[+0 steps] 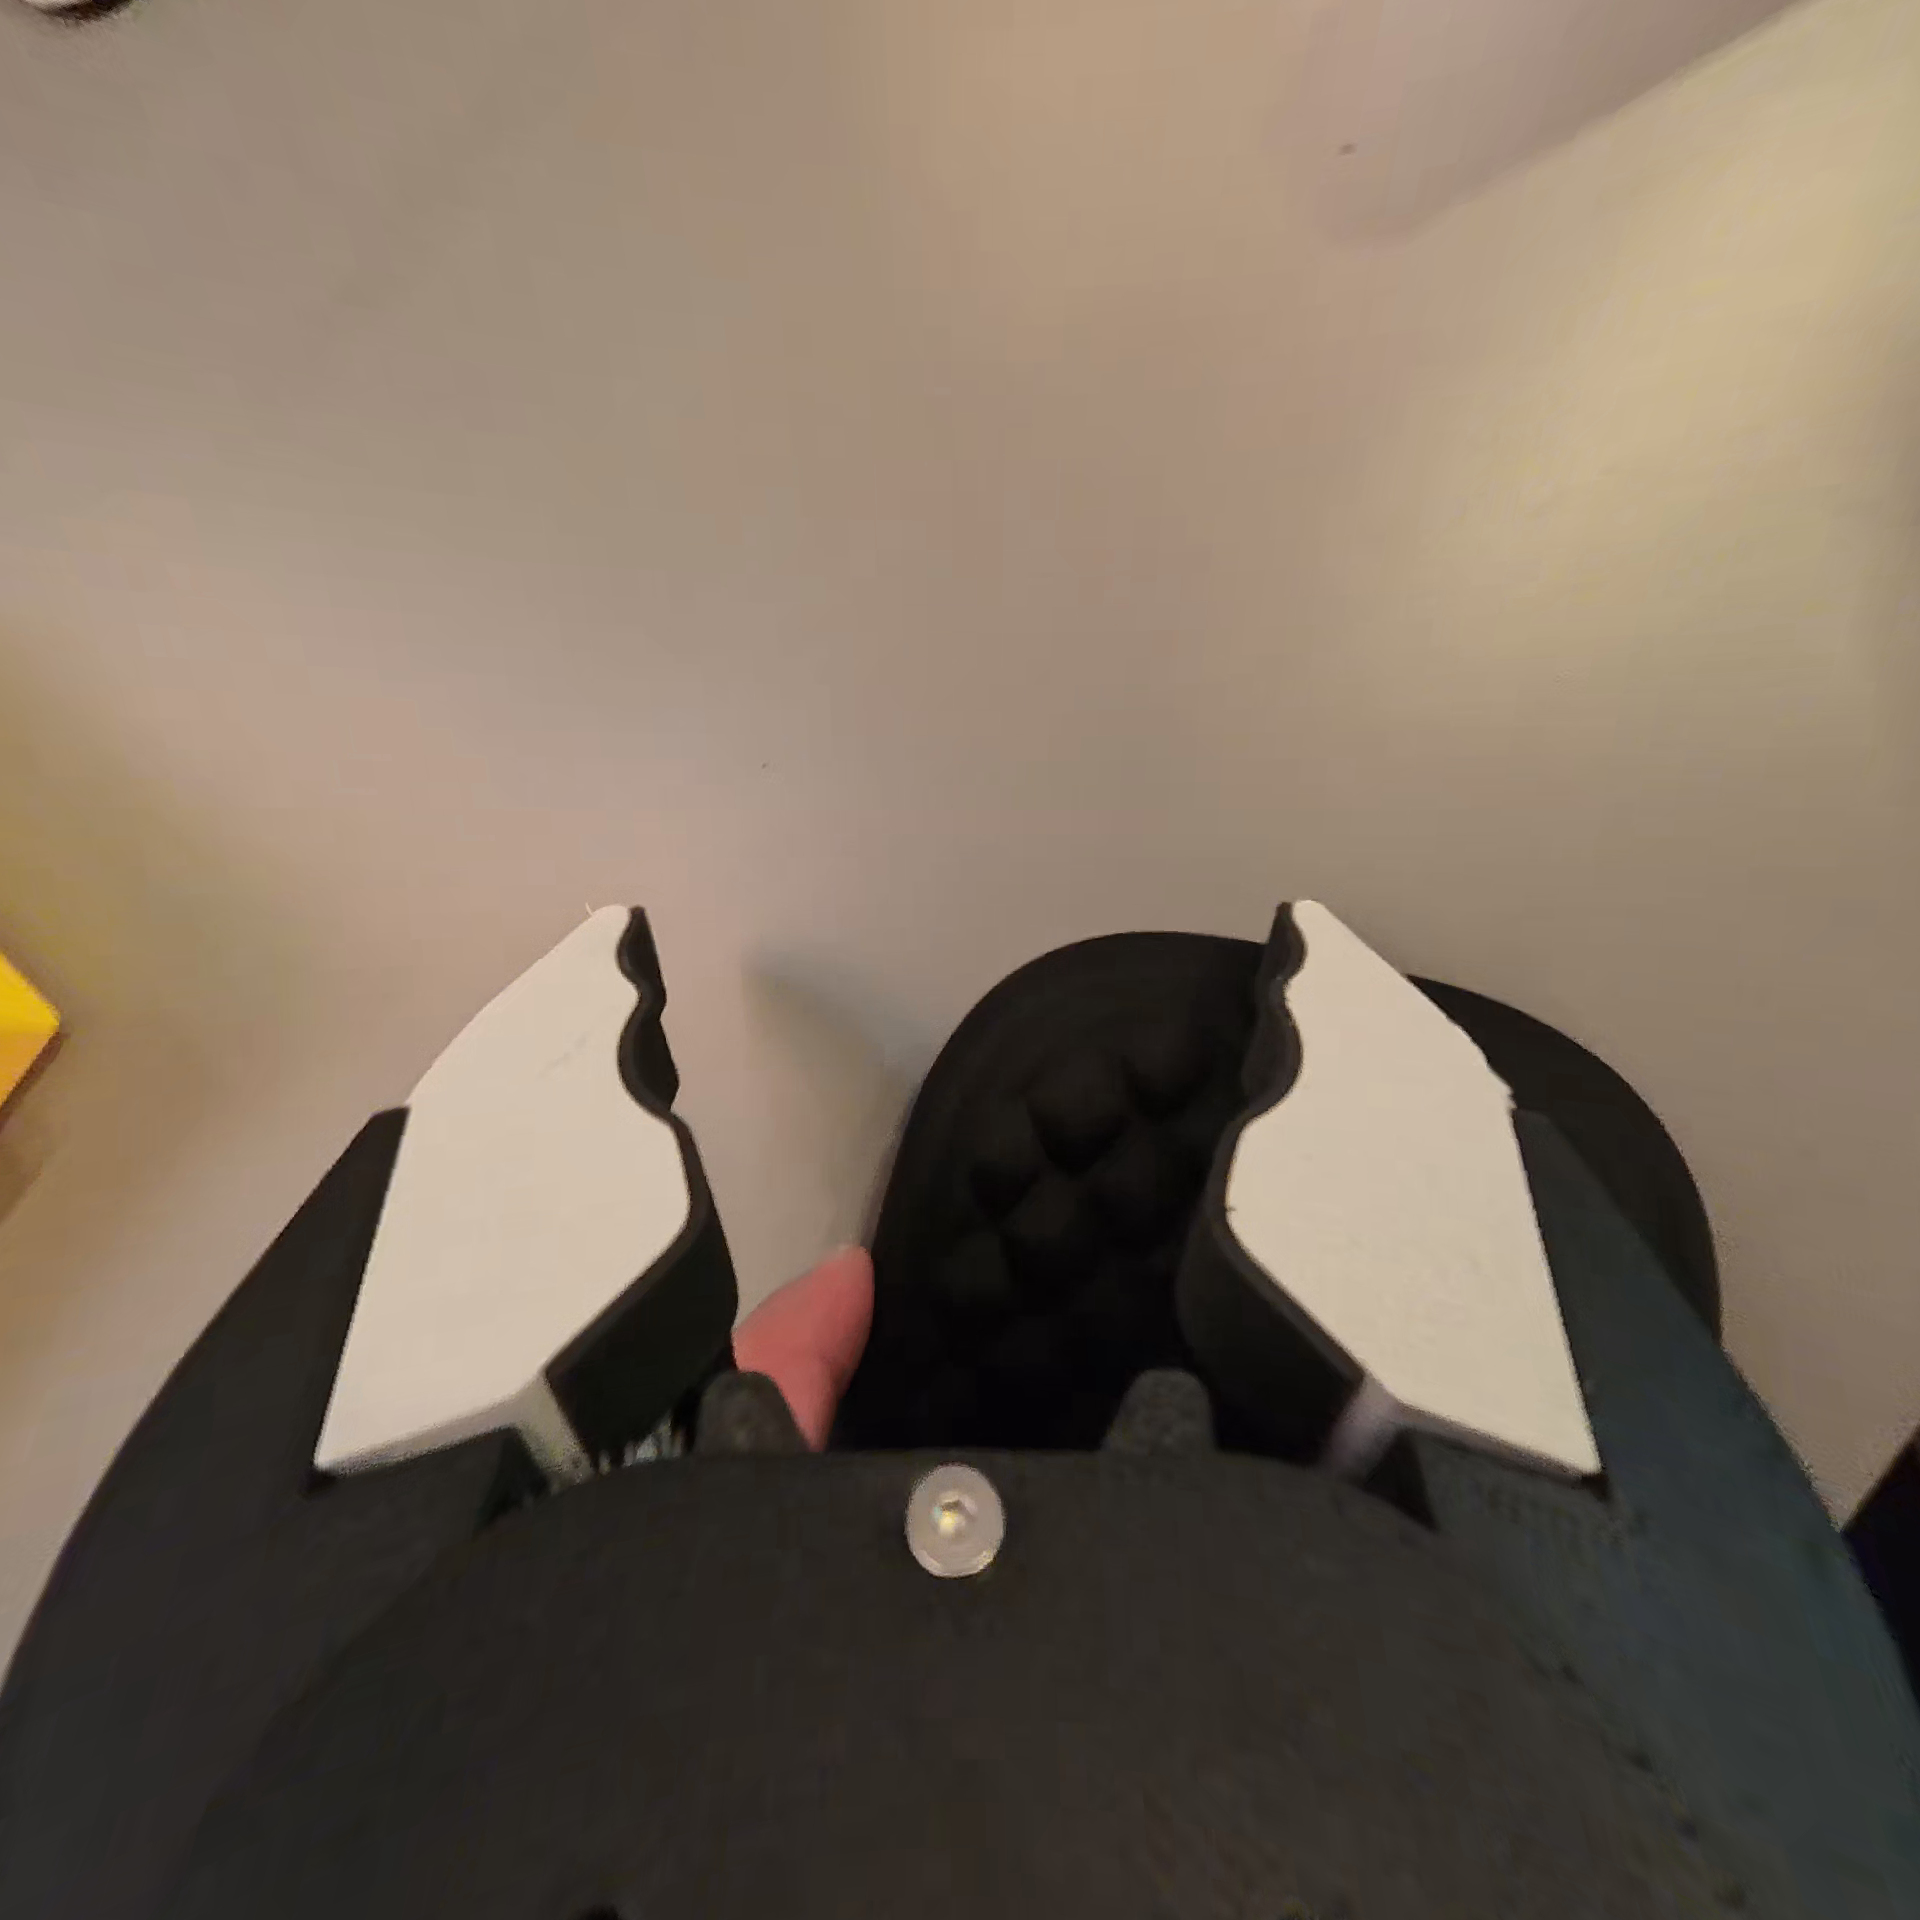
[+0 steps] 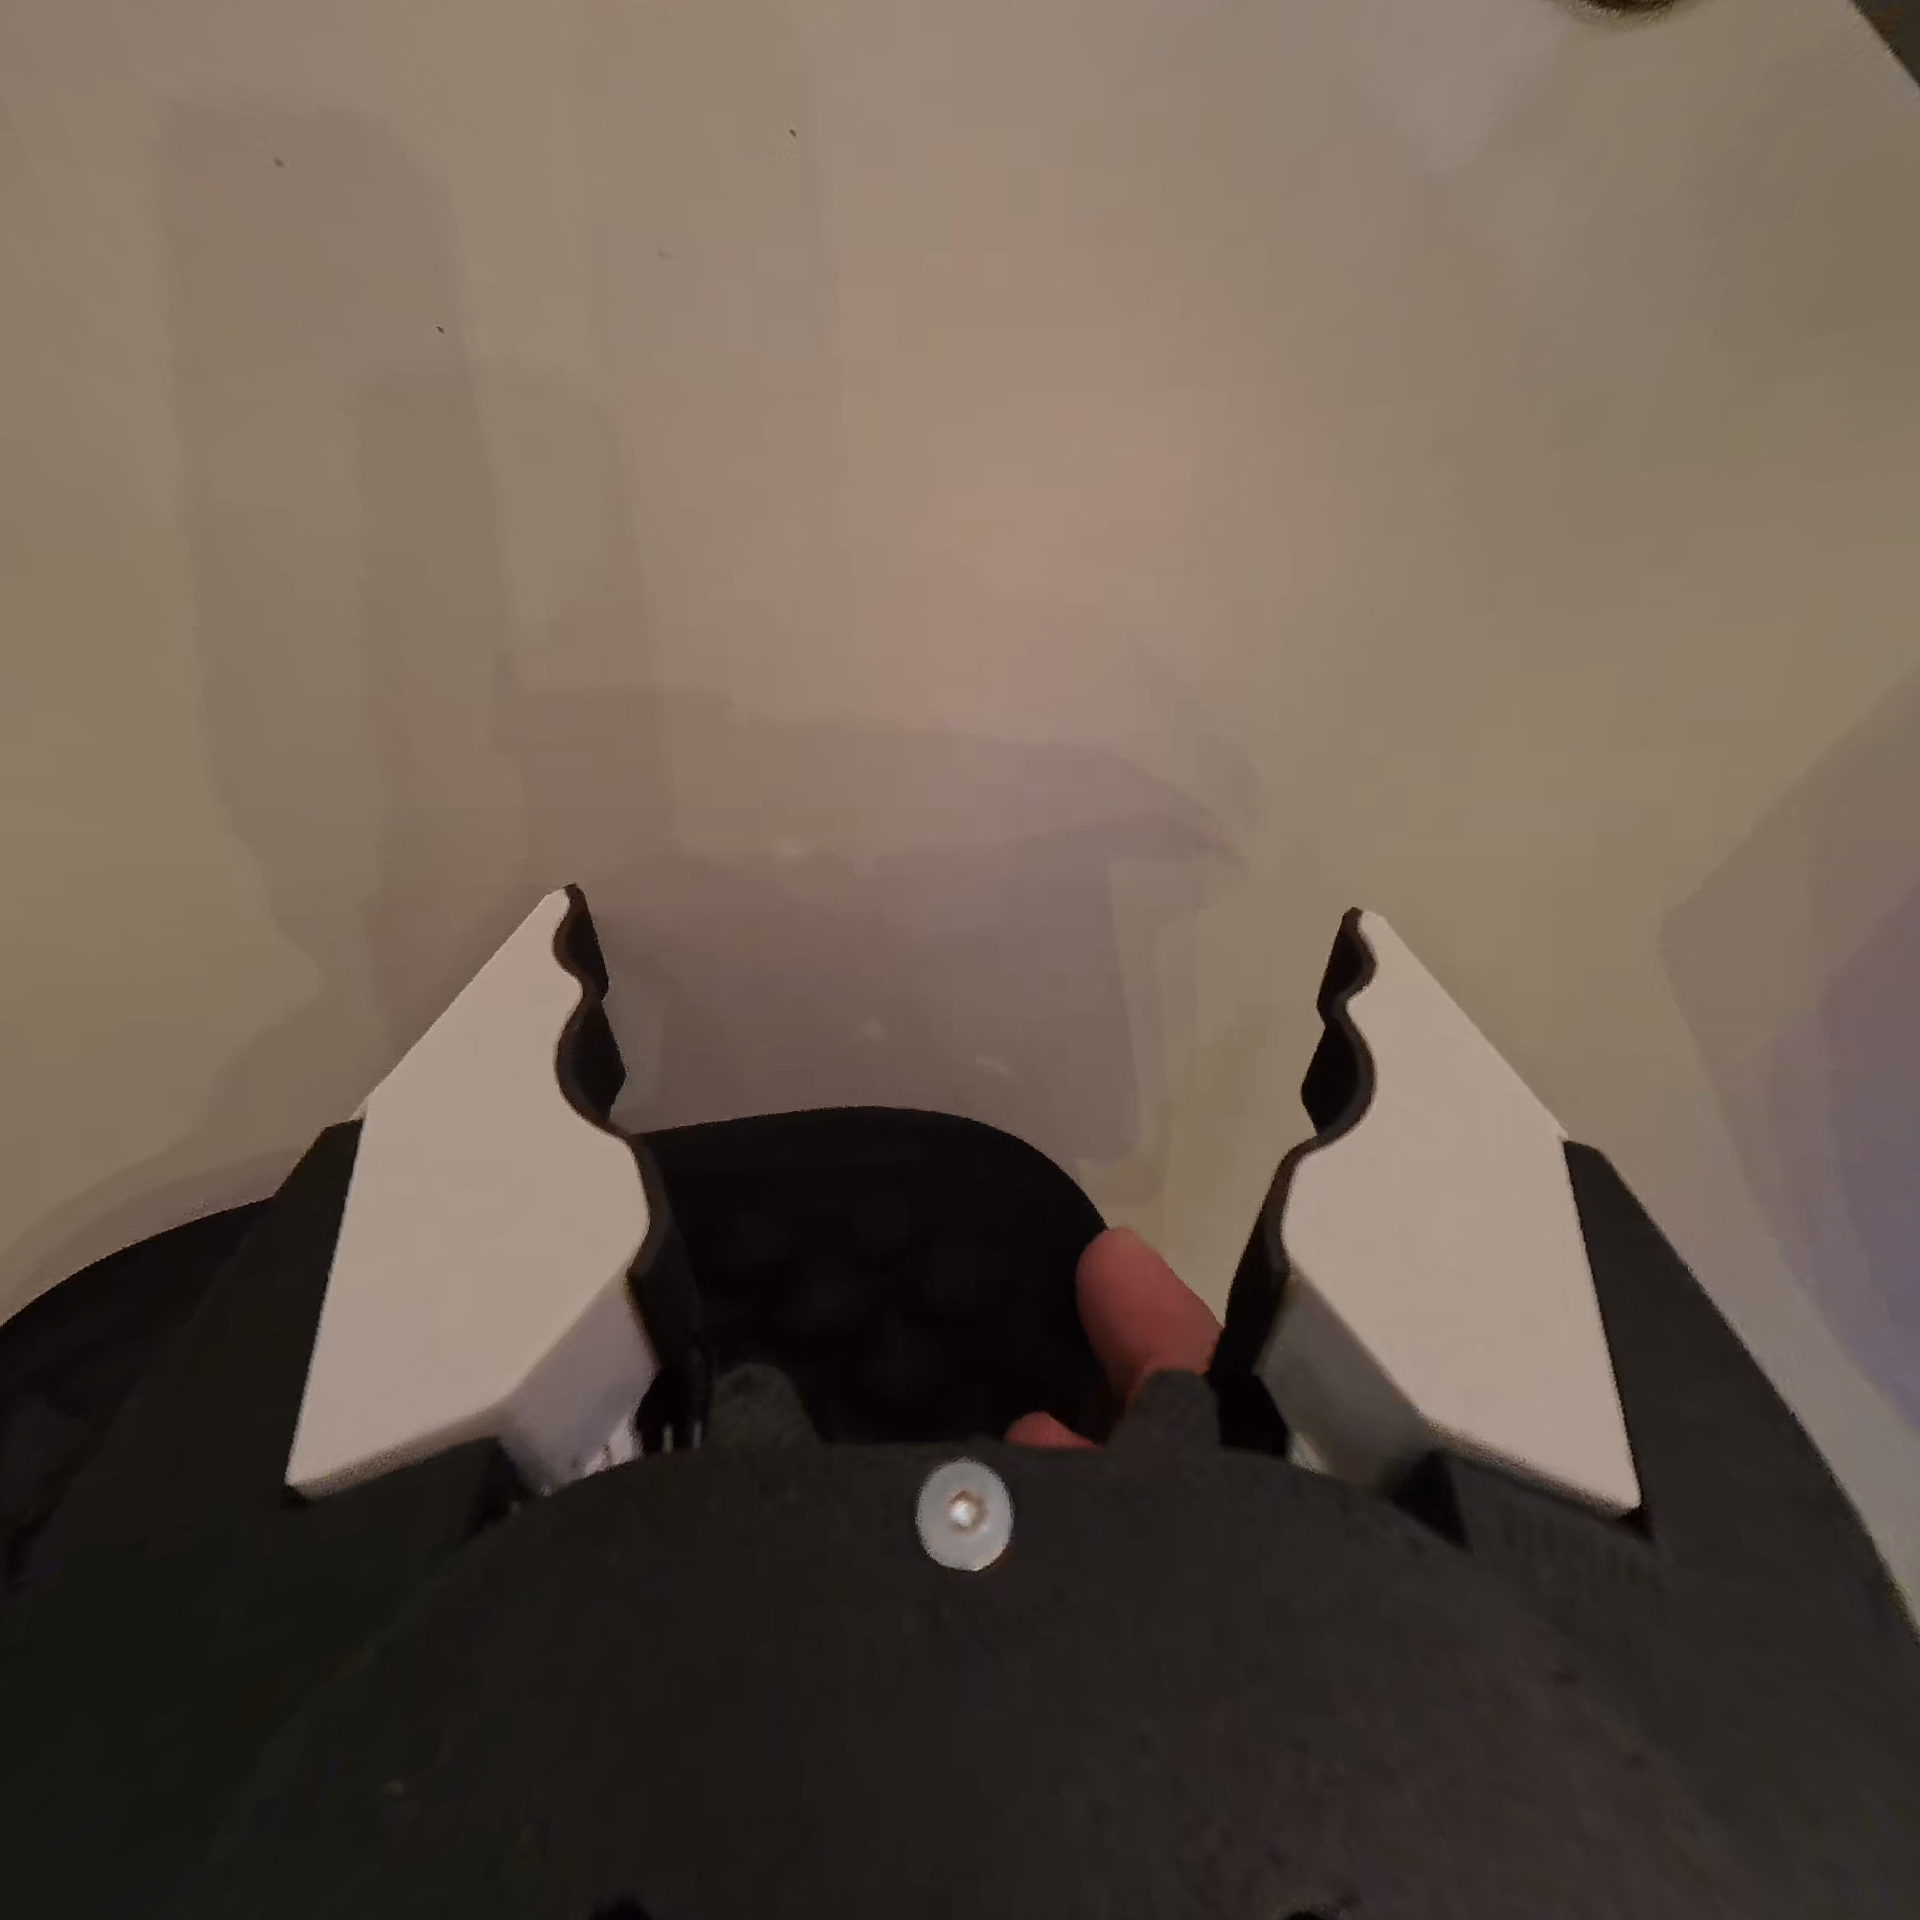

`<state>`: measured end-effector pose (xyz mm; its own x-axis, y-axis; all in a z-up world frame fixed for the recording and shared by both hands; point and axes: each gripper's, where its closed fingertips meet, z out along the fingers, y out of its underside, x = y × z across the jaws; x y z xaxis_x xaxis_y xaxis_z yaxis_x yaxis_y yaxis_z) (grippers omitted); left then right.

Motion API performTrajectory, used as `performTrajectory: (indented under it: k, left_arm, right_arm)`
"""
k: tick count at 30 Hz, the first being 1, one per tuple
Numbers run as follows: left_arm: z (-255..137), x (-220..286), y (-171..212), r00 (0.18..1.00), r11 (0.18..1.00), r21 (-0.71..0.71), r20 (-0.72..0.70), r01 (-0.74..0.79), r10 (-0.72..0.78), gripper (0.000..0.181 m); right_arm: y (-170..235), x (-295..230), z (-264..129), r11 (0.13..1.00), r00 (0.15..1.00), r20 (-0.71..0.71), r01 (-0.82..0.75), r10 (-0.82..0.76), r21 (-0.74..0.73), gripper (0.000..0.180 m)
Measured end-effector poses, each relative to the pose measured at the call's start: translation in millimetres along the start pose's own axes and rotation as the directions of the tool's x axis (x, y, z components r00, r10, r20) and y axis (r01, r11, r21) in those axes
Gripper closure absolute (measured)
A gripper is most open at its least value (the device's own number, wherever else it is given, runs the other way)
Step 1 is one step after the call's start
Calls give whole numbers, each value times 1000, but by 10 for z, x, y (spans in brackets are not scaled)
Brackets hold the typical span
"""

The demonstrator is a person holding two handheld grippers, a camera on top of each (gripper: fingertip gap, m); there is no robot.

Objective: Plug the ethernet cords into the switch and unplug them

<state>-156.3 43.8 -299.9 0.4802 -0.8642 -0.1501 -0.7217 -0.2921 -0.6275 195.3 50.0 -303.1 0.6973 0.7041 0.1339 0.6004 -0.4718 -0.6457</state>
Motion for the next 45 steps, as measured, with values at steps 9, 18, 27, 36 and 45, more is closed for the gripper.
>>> performTrajectory:
  k: [9,18,27,36,45]
  left_arm:
    - [-339,225,-361,1000,982,190,-12,-4,7,69]
    - [-188,197,-144,981,990,127,172,64,-85,50]
    - [-95,321,-236,998,988,153,63,-30,21,55]
    - [-5,627,-470,950,929,256,-93,-267,298,57]
    - [-403,263,-702,984,904,401,-29,-148,175,58]
  right_arm:
    - [-281,-81,-275,983,994,-9,113,-113,145,31]
    - [2,-284,19,986,968,187,165,-167,25,20]
    - [312,219,-134,981,979,-77,-194,191,-28,22]
    - [572,493,-455,860,815,-283,-502,506,92,20]
    - [309,752,-1044,739,746,-185,-530,640,416,20]
